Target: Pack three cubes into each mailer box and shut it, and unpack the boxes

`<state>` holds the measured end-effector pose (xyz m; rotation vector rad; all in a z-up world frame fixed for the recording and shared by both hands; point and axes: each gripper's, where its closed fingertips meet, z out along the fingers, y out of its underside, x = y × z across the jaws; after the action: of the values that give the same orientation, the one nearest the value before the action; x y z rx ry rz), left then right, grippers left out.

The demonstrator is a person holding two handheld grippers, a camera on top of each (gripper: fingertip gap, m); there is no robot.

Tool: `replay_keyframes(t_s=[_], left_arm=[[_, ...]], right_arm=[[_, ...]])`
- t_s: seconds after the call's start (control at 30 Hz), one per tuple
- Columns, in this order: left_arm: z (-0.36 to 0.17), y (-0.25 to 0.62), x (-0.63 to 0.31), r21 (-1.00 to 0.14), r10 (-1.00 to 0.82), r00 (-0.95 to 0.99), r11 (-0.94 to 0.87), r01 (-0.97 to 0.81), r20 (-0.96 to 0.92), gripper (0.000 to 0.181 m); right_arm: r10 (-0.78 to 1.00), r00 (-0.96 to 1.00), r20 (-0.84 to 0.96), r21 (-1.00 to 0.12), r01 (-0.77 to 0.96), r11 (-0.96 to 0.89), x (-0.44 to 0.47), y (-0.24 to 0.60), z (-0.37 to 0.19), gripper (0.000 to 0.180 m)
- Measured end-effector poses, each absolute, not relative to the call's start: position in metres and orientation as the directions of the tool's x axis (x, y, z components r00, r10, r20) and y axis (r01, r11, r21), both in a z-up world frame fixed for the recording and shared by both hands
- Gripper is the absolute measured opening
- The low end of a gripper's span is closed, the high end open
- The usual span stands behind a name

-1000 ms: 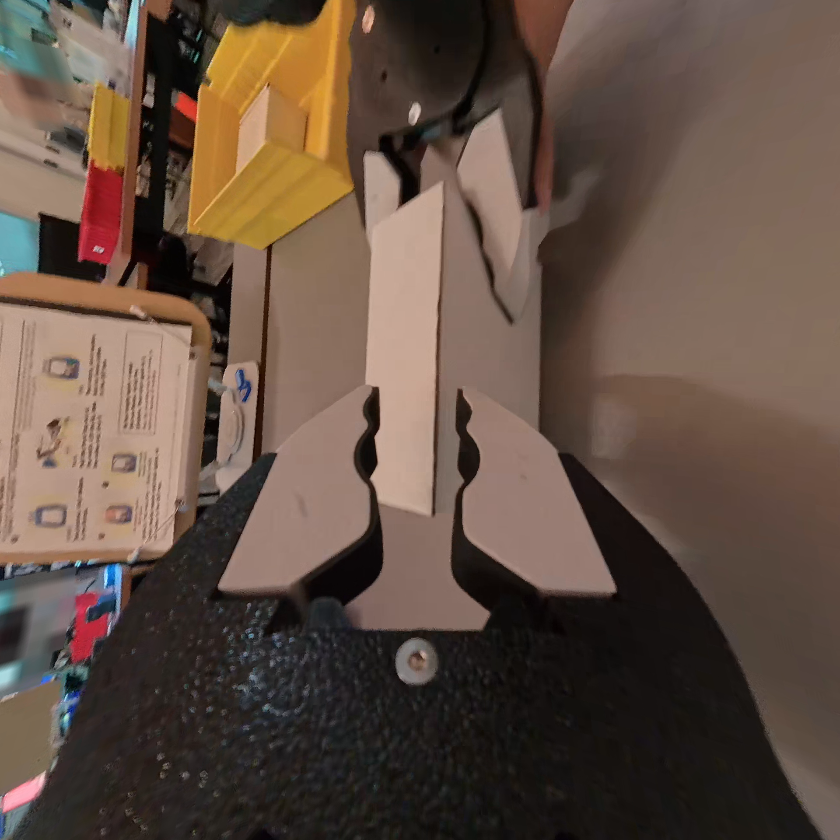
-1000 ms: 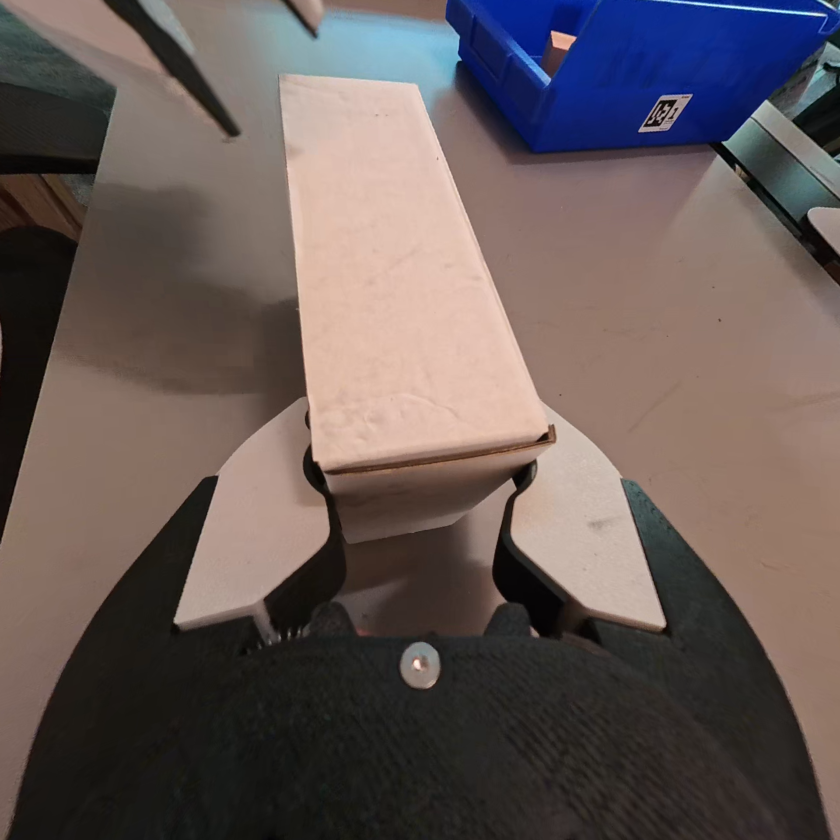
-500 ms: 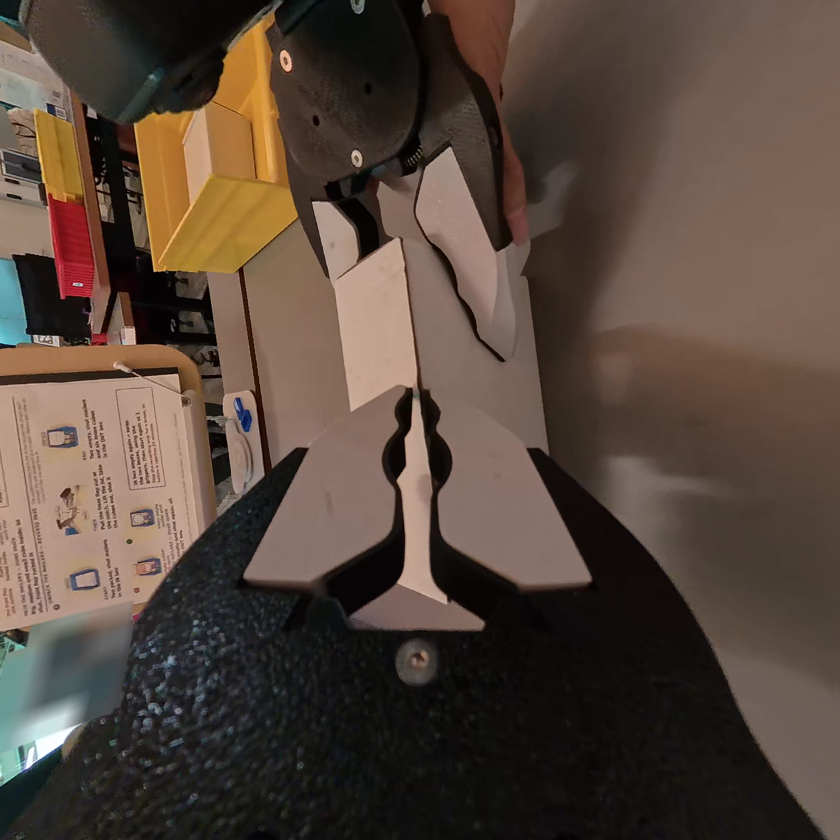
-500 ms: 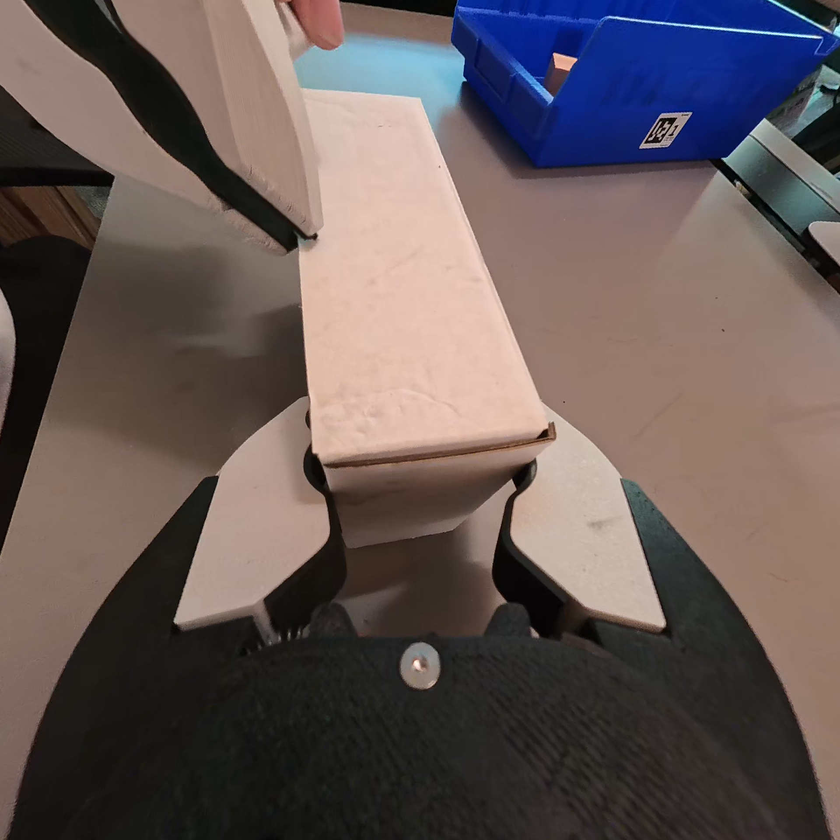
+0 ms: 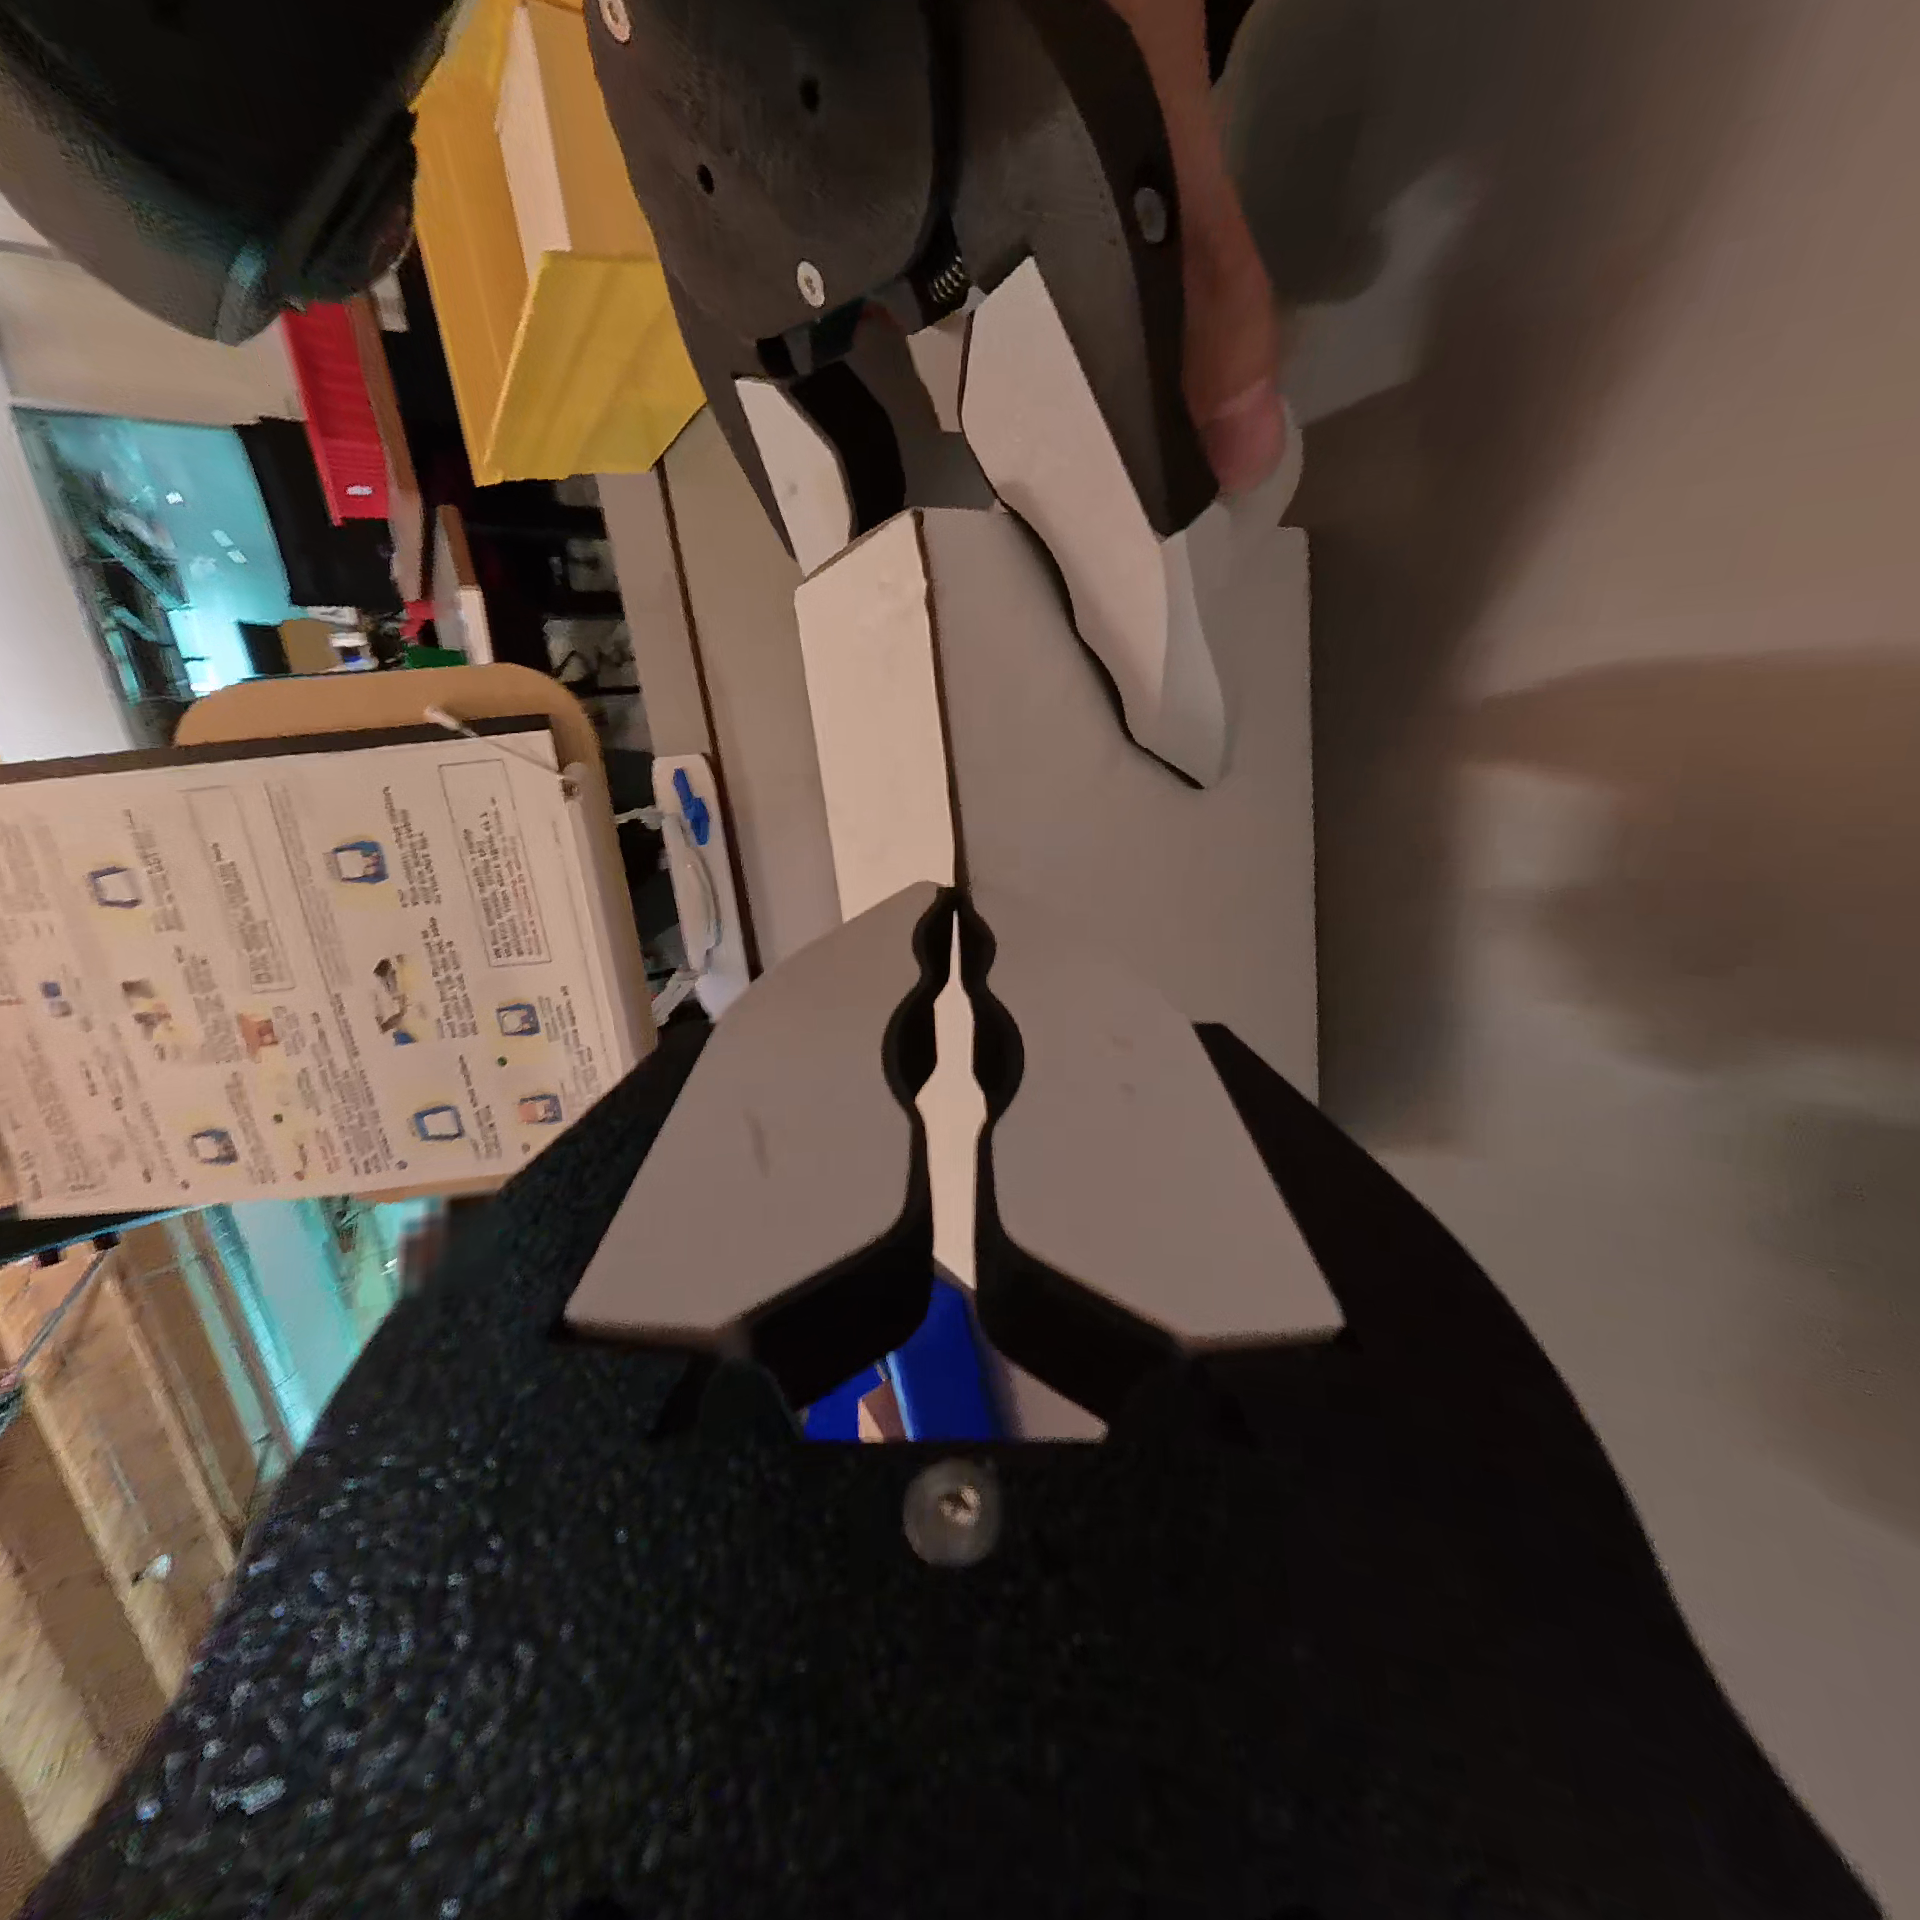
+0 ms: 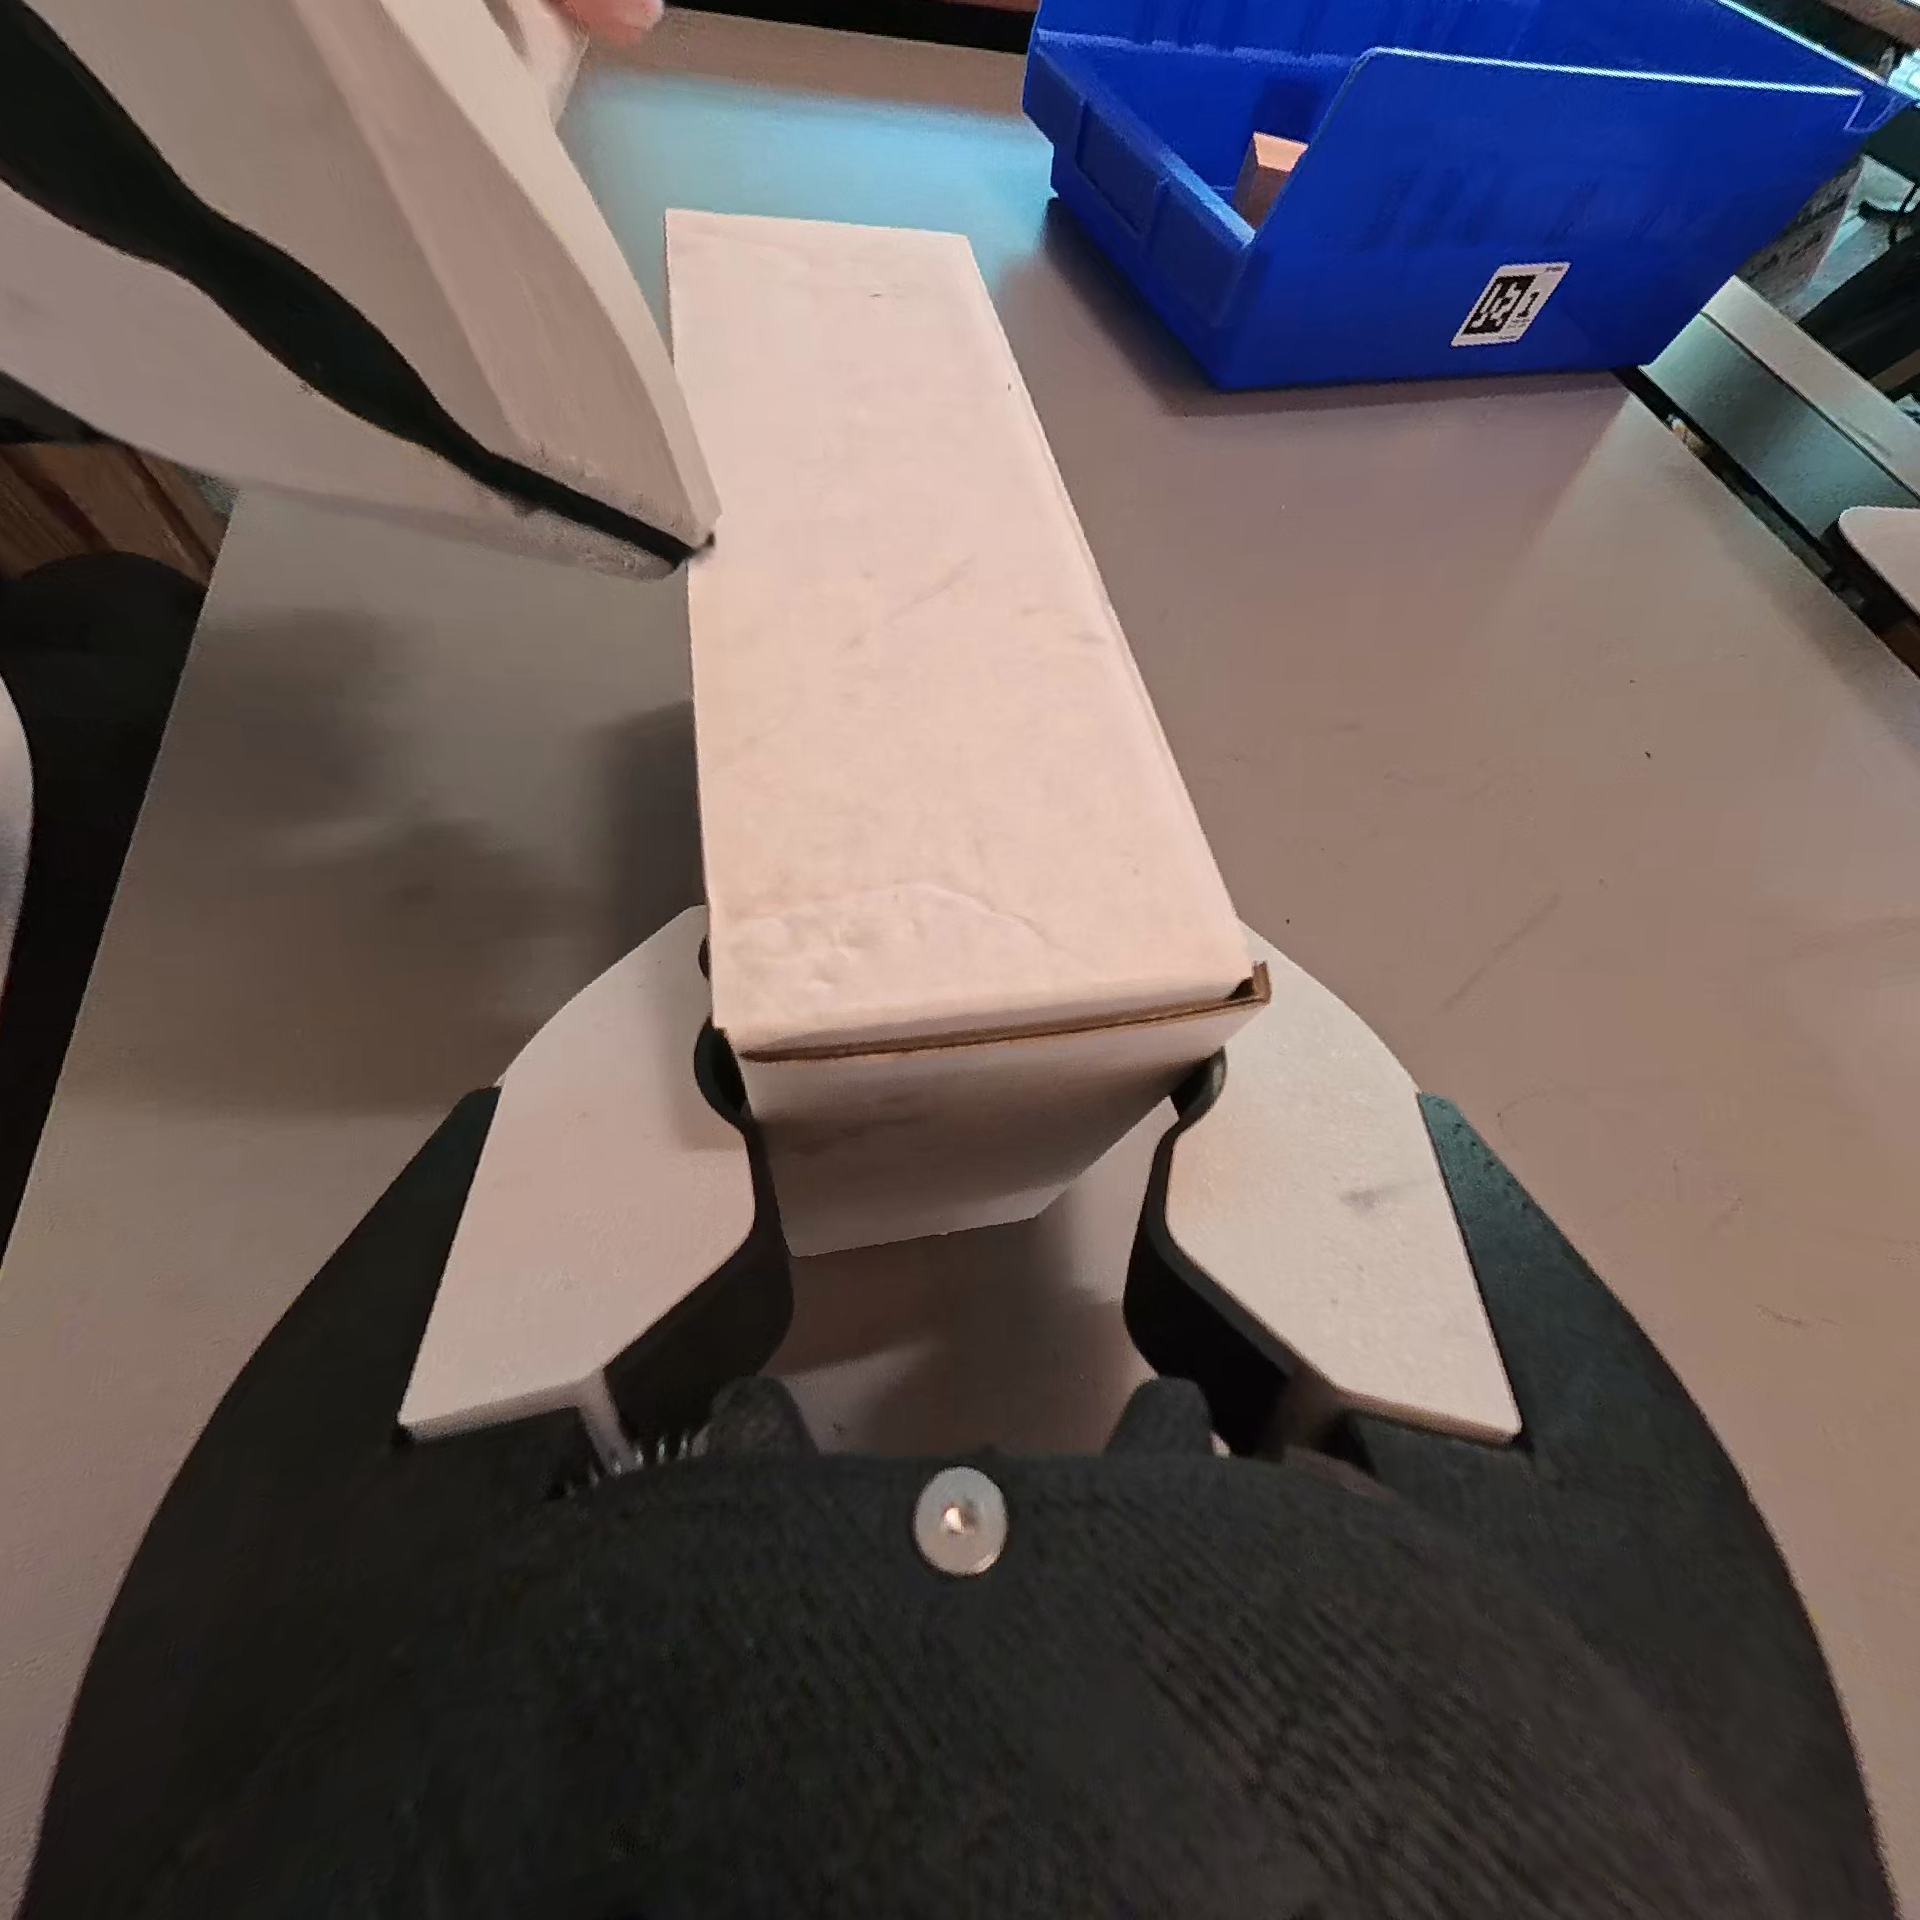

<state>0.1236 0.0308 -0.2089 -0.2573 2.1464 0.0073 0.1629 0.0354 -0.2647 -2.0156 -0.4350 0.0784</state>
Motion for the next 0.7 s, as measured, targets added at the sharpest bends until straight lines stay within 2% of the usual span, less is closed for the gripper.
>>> replay_keyframes(t_s=[0.03, 0.2, 0.43, 0.6, 0.7], left_arm=[[-0.2086, 0.031, 0.1239, -0.077, -0.164, -0.515, 0.979, -0.186, -0.841, 0.0], [-0.2079, 0.0316, 0.1248, -0.011, -0.081, -0.373, 0.983, -0.184, -0.924, 0.0], [-0.1996, 0.0345, 0.1285, 0.019, -0.017, -0.19, 0.982, -0.186, -0.982, 0.0], [-0.2024, 0.0349, 0.129, -0.078, -0.116, -0.187, 0.977, -0.199, -0.976, 0.0], [-0.2051, 0.0337, 0.1289, -0.067, -0.101, -0.19, 0.982, -0.174, -0.977, 0.0]], right_arm=[[0.334, 0.933, 0.13, -0.871, 0.268, -0.411, 0.1632, 0.0355, -0.2648, 0.082], [0.332, 0.934, 0.129, -0.871, 0.267, -0.413, 0.1634, 0.0356, -0.265, 0.082], [0.303, 0.944, 0.133, -0.841, 0.269, -0.469, 0.1658, 0.0355, -0.2676, 0.082], [0.303, 0.944, 0.133, -0.849, 0.266, -0.456, 0.1656, 0.036, -0.267, 0.081], [0.305, 0.943, 0.134, -0.854, 0.266, -0.448, 0.1655, 0.0363, -0.2666, 0.082]])
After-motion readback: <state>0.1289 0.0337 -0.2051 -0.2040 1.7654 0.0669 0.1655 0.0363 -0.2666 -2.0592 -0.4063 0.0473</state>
